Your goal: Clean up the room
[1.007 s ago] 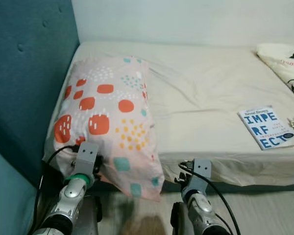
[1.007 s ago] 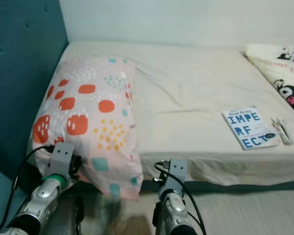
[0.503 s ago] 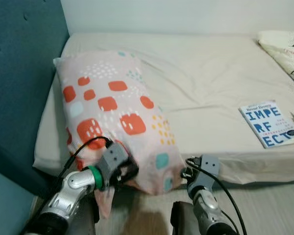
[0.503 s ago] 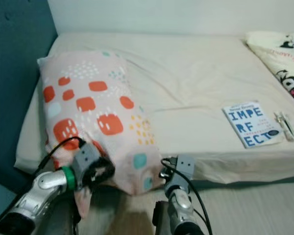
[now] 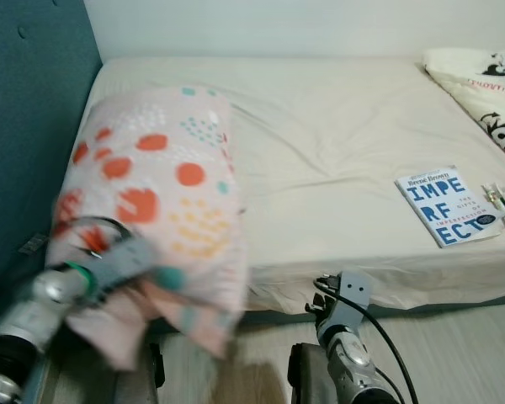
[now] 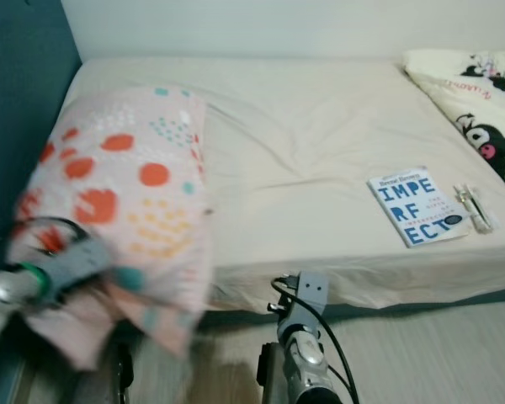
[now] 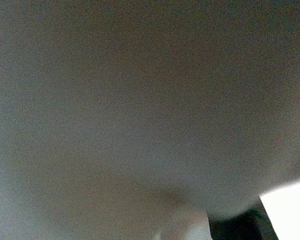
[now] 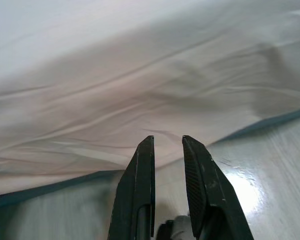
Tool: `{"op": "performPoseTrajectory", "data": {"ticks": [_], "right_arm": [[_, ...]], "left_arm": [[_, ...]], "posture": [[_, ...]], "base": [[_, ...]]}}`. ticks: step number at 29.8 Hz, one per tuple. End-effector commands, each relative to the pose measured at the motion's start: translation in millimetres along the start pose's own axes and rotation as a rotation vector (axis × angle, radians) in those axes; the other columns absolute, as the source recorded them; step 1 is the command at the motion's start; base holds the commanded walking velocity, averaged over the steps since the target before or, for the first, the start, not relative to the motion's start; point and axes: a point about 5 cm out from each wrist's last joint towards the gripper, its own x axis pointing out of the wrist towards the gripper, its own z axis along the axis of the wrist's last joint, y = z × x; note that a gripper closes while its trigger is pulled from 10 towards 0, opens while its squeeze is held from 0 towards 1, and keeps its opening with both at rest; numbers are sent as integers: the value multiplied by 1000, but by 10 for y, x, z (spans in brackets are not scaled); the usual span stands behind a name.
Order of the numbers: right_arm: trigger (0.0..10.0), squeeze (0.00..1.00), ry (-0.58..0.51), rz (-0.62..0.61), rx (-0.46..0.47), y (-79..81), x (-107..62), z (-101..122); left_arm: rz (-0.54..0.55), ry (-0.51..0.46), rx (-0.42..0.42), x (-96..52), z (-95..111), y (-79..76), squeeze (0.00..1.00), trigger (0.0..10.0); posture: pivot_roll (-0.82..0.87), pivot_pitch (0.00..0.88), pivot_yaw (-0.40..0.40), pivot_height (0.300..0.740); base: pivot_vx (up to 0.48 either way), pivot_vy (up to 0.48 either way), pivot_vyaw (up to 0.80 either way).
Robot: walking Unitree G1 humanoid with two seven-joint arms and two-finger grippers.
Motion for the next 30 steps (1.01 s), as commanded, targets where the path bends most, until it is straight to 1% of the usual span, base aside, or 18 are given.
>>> {"op": "performPoseTrajectory", "data": {"ticks": [1, 2, 3, 4, 6, 7, 10, 12, 14, 15, 16, 18, 19, 20, 24, 26, 28, 30], "right_arm": [[10000, 0, 13, 3, -7, 6, -7, -27], [10000, 0, 13, 3, -7, 6, -7, -27], [10000, 0, 8, 4, -6, 6, -9, -25], [10000, 0, 8, 4, -6, 6, -9, -25], [10000, 0, 6, 8, -9, 8, -17, -35], [10000, 0, 6, 10, -12, 6, -23, -43], [10000, 0, 7, 11, -14, 4, -26, -49], [10000, 0, 10, 11, -17, -9, -36, -66], [10000, 0, 13, 8, -17, -19, -41, -75], [10000, 0, 14, 8, -17, -20, -44, -81], [10000, 0, 14, 8, -17, -20, -44, -81], [10000, 0, 18, 10, -18, -16, -48, -92], [10000, 0, 18, 10, -18, -16, -48, -92], [10000, 0, 19, 14, -18, -2, -52, -102], [10000, 0, 18, 20, -18, 21, -54, -105], [10000, 0, 18, 24, -17, 33, -57, -110], [10000, 0, 18, 25, -17, 35, -58, -112], [10000, 0, 18, 26, -18, 34, -63, -120]], "left_arm": [[39, 14, 14, -7, -29, 51, 0, 0], [39, 14, 14, -7, -29, 51, 0, 0], [181, 46, 67, -23, -94, 203, 0, 0], [181, 46, 67, -23, -94, 203, 0, 0], [285, 12, 65, -11, -33, 311, 0, 0], [302, -37, 34, 20, 51, 321, 0, 0], [305, -71, 8, 41, 109, 319, 0, 0], [141, -256, -133, 96, 387, 137, 0, 0], [-58, -334, -156, 91, 521, -81, 0, 0], [-169, -337, -149, 70, 539, -209, 0, 0], [-169, -337, -149, 70, 539, -209, 0, 0], [-387, -326, -127, 6, 543, -464, 0, 0], [-387, -326, -127, 6, 543, -464, 0, 0], [-473, -317, -108, -21, 535, -581, 0, 0], [-415, -286, -67, 40, 478, -546, 0, 0], [-385, -207, -1, 78, 326, -510, 0, 0], [-389, -185, 8, 80, 283, -504, 0, 0], [-308, -74, 55, 147, 141, -411, 0, 0]], "posture": [[71, 13, 9, 541], [71, 13, 9, 541], [67, 20, 8, 541], [67, 20, 8, 541], [64, 24, 6, 541], [64, 26, 5, 541], [64, 26, 5, 541], [62, 30, 7, 541], [63, 33, 9, 541], [66, 34, 11, 541], [66, 34, 11, 541], [66, 35, 11, 541], [66, 35, 11, 541], [66, 43, 14, 541], [66, 44, 16, 541], [63, 47, 19, 541], [63, 47, 19, 541], [63, 50, 19, 541]], "base": [[0, 0, 0], [0, 0, 0], [0, 0, 0], [0, 0, 0], [0, 0, 0], [0, 0, 0], [0, 0, 0], [0, 0, 0], [0, 0, 0], [0, 0, 0], [0, 0, 0], [0, 0, 0], [0, 0, 0], [0, 0, 0], [0, 0, 0], [0, 0, 0], [0, 0, 0], [0, 0, 0]]}}
